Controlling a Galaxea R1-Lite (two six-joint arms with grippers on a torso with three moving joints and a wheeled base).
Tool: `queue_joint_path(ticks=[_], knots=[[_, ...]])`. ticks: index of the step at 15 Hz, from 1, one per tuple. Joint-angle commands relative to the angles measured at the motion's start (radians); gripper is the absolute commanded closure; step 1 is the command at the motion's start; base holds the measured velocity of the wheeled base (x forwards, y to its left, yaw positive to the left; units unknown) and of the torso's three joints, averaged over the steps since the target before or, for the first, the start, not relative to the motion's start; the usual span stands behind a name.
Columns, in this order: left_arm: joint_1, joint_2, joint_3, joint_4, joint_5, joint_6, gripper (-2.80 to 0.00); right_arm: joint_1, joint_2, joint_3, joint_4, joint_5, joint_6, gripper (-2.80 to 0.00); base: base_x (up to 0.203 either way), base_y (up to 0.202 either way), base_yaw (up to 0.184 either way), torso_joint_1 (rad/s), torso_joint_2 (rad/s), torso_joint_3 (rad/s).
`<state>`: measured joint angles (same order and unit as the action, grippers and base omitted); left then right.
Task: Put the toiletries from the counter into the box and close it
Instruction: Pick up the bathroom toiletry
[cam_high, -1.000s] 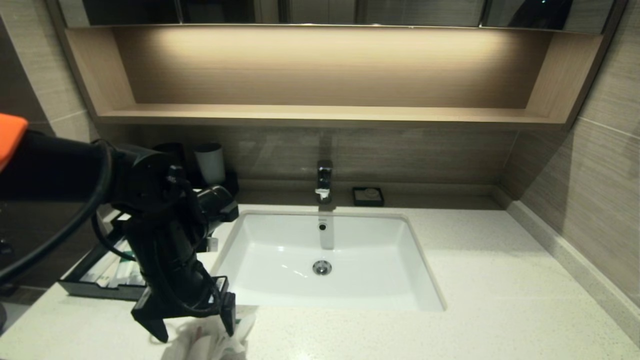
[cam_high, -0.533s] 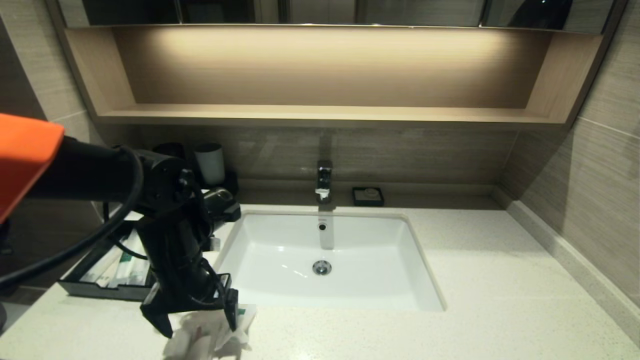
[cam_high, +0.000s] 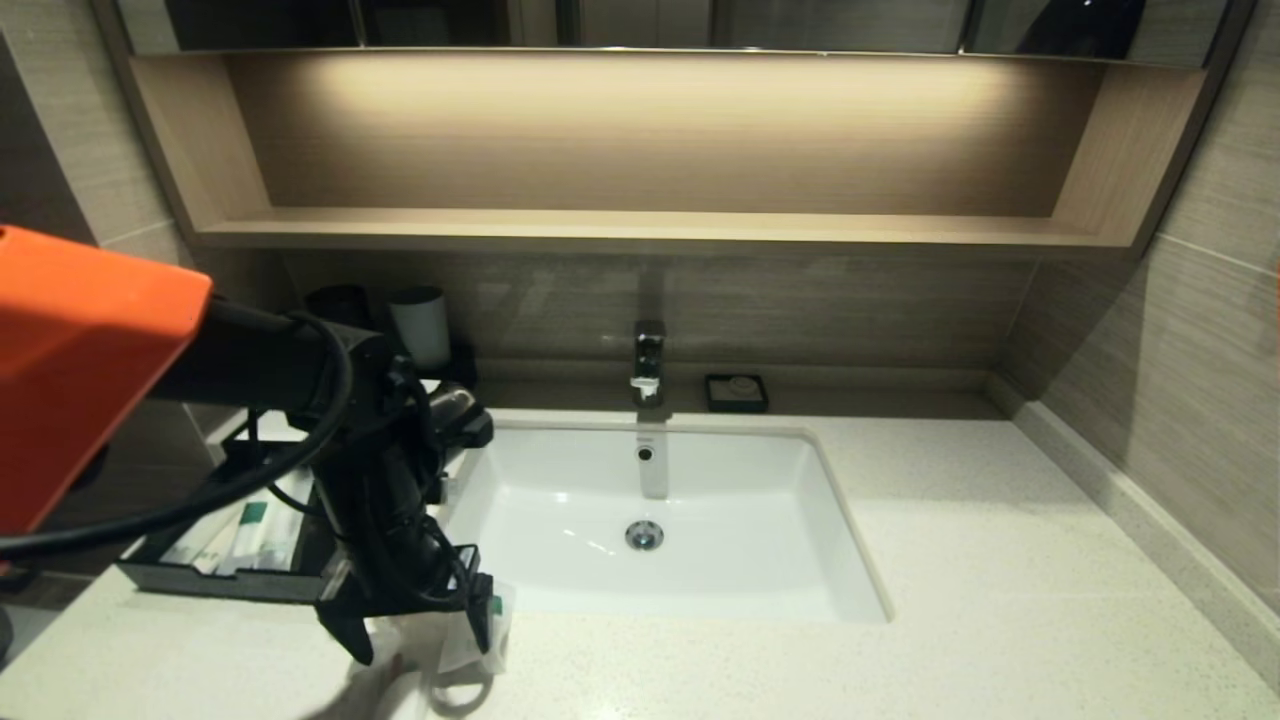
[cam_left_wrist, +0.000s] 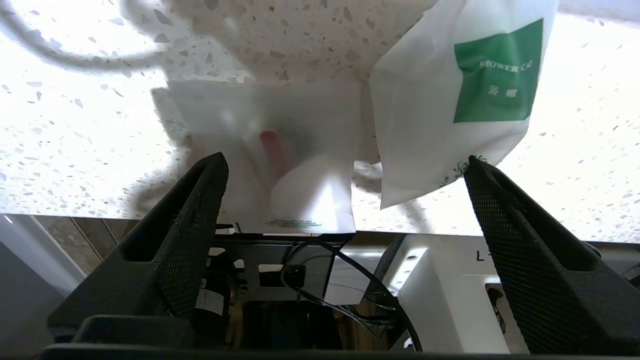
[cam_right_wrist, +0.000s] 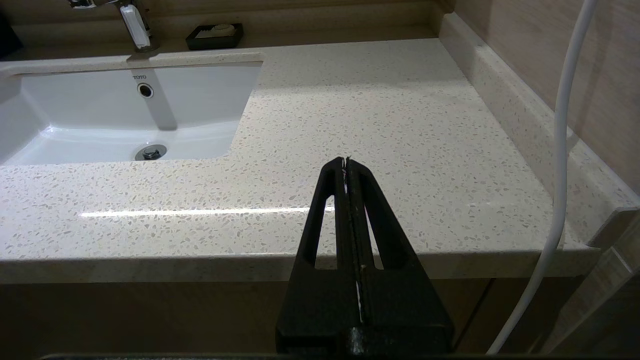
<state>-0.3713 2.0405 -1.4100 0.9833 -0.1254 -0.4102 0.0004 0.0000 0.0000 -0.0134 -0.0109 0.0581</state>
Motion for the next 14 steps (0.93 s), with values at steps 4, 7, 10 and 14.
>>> queue_joint_path(ticks=[4,7,10,14], knots=[[-0.001,0.030,0.028,-0.011,-0.005,-0.002,-2.80,0.001,0.000,0.000,0.000,0.000,0.000,0.00,0.000,0.000,0.000,0.000,0.00,0.000],[-0.001,0.038,0.037,-0.026,-0.006,-0.002,-2.80,0.000,0.000,0.000,0.000,0.000,0.000,0.00,0.000,0.000,0.000,0.000,0.00,0.000],[0.000,0.027,0.063,-0.080,-0.009,-0.002,-2.80,0.001,0.000,0.000,0.000,0.000,0.000,0.00,0.000,0.000,0.000,0.000,0.00,0.000],[0.000,0.022,0.091,-0.110,-0.001,0.001,0.00,0.001,0.000,0.000,0.000,0.000,0.000,0.00,0.000,0.000,0.000,0.000,0.00,0.000]])
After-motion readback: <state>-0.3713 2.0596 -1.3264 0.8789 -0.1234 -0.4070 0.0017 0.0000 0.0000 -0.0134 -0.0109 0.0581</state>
